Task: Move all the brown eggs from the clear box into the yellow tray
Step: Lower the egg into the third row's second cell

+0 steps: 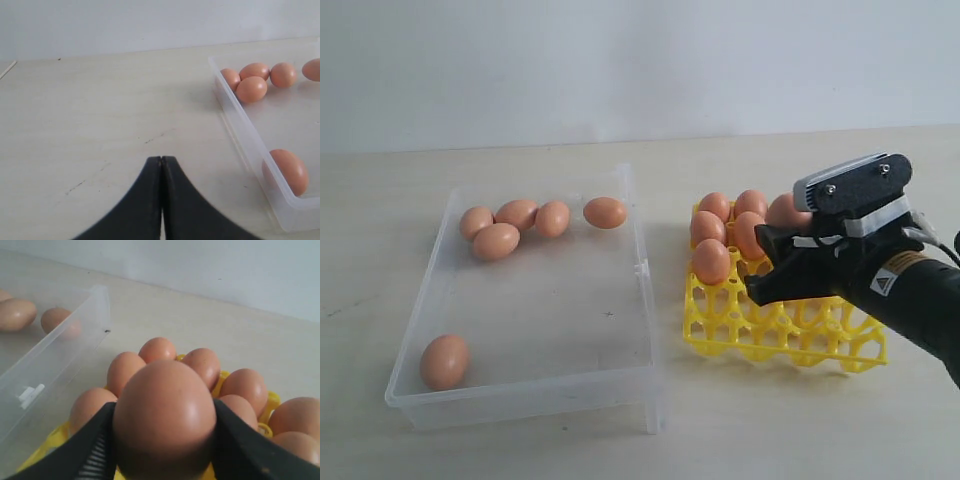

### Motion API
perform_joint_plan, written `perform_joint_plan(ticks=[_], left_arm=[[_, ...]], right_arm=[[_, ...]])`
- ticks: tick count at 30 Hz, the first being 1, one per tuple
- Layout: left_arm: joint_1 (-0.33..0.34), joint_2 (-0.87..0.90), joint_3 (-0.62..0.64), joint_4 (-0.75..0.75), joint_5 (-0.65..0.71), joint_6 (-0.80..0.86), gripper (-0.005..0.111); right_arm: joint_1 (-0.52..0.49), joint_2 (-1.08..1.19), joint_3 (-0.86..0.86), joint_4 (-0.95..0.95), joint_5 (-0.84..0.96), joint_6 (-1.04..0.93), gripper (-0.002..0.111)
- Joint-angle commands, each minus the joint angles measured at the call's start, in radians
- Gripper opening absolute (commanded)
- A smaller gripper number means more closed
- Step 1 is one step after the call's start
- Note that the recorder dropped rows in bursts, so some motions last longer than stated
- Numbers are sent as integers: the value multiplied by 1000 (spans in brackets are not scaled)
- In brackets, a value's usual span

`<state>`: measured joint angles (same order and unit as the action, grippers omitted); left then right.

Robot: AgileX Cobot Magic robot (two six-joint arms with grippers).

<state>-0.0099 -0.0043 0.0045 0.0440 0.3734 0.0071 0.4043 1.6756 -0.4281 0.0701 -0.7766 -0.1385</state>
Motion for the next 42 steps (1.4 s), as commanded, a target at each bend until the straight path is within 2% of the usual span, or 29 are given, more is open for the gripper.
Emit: perform_joint_plan(ticks=[1,17,28,35,37,38,40,42], left_arm=[[3,4,-5,3,-5,1,0],[3,4,-5,3,-5,1,0],[3,4,-5,3,-5,1,0],[3,4,-5,3,-5,3,0],[3,4,-5,3,-5,3,0],[3,4,-5,3,-5,3,0],[3,4,-5,3,-5,3,0],[3,4,-5,3,-5,3,0]], right_arm=[[-5,50,-33,-51,-31,11,0],[-5,186,-92,-57,-35,35,0],[-5,241,-137,-95,-18,79,23],[-5,241,-137,-70,3,12,26],[-5,243,-137,-50,18,-6,32],[-5,243,-137,-37,28,-20,44],[-5,243,-137,-36,28,-26,60],[-5,243,-137,-20,33,-49,66]])
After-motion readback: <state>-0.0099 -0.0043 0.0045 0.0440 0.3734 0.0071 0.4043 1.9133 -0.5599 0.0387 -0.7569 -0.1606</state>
